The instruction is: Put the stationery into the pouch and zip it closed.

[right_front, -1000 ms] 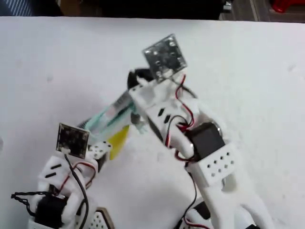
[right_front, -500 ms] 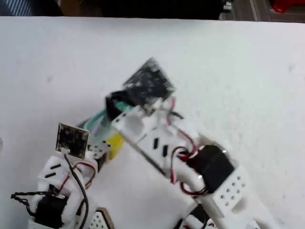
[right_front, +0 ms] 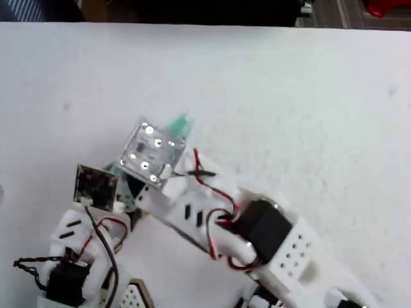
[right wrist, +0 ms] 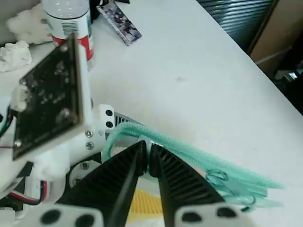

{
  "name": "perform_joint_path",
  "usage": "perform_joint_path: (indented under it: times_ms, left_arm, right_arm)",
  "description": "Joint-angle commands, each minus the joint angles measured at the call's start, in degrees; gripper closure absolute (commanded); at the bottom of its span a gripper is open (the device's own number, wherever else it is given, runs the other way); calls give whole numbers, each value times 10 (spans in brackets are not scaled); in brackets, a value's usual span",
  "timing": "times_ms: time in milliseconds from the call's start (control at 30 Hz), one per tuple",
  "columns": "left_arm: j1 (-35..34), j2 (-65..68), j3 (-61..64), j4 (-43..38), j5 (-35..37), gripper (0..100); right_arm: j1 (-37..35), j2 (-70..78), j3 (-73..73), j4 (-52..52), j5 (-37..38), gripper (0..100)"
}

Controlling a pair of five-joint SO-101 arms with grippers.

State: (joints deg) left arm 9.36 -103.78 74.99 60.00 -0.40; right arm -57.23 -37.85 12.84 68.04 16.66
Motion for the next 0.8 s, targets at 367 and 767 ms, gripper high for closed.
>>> perform_joint_path:
  times_ms: [367,767]
  left_arm:
    - [-42,-3,-61,20,8,694]
    - [-4,-3,-117,79,-1,694]
  right_arm:
    - [90,57,-109,79,54,981]
    - [32,102,-120,127,98,981]
